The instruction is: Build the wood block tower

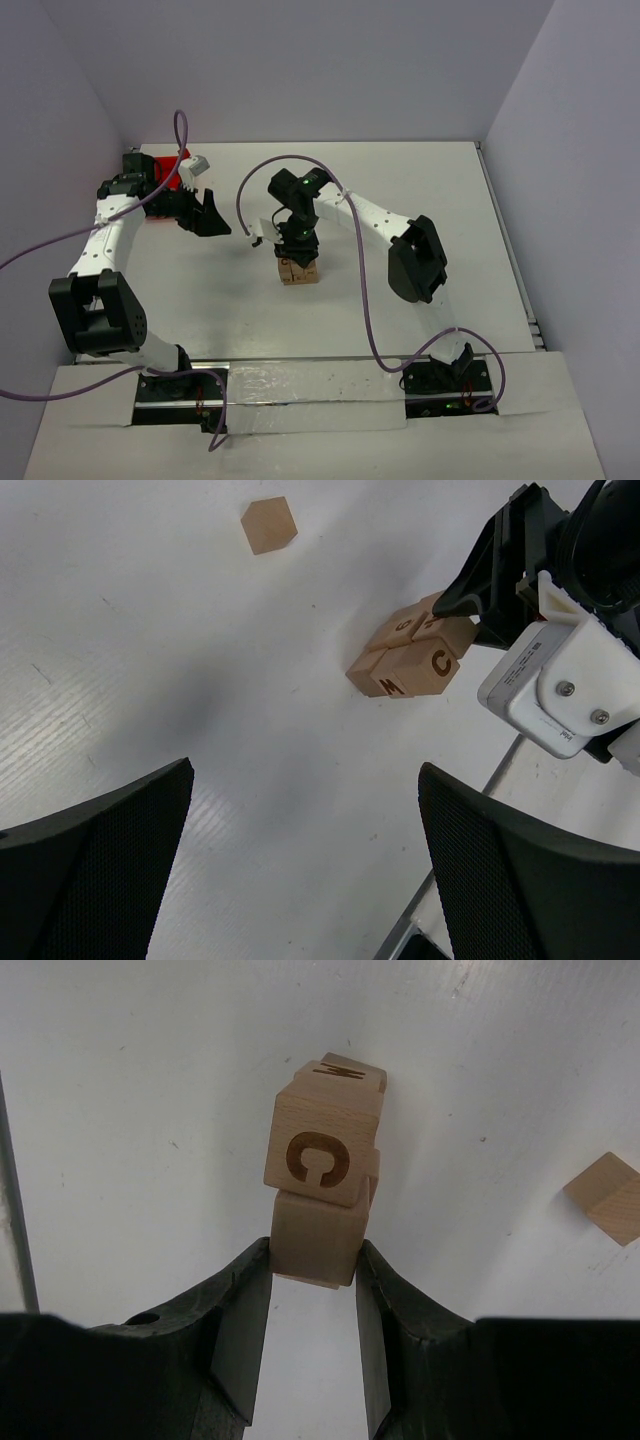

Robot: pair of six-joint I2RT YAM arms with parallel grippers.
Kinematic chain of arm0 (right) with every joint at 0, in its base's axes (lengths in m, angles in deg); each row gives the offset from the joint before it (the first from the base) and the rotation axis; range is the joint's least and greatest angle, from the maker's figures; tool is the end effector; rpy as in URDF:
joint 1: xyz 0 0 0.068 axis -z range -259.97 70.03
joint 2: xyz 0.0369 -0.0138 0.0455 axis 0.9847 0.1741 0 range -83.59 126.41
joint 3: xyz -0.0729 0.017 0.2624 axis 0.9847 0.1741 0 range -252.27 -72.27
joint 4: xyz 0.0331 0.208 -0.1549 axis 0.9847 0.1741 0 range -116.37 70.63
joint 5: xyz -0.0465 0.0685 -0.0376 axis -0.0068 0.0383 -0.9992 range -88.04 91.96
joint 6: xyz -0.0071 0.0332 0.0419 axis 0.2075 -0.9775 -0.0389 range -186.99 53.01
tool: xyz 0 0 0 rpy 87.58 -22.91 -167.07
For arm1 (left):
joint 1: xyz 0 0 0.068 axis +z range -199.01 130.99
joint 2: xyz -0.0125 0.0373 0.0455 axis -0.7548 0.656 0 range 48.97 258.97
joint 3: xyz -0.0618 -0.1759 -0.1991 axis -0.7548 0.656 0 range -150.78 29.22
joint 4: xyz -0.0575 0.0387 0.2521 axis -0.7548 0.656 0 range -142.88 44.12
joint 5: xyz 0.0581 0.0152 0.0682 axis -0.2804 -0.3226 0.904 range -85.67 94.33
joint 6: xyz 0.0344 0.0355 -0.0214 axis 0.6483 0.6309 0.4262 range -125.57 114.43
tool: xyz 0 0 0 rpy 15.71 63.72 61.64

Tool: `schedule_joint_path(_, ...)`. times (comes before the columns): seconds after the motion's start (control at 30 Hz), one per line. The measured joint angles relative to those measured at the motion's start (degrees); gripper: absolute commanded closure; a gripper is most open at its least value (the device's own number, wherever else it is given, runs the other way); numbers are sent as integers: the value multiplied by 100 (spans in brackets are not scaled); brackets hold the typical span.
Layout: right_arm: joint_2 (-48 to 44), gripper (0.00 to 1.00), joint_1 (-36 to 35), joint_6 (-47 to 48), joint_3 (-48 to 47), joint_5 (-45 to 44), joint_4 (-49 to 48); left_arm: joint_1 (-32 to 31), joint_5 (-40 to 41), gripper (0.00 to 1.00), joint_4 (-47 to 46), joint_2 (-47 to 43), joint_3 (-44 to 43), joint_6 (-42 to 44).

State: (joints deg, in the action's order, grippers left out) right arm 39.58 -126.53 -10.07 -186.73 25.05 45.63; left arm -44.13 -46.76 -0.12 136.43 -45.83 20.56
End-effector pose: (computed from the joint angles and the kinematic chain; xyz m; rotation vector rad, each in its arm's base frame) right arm 0.2876 0.3240 0.2513 -2.3004 1.7529 0.5671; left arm 0.3022 -0.0019 0.2956 0.6734 2.2541 -0.9398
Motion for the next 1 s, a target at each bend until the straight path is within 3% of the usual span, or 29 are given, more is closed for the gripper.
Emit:
schedule_joint_path(0.33,0,49,-12,37,2,-21,-5,12,-4,1,60,56,-14,11)
schedule_joint_path(0.6,0,44,-18,88,6,-77,-17,19,-14,1,111,70,-108,34)
schedule_joint_path(0.8,0,30,-18,119,81,-99,-70,23,-17,1,131,158,-162,66)
schedule_joint_path(1.0,-163,28,-15,149,605,-98,-253,23,-24,1,152,171,-195,136)
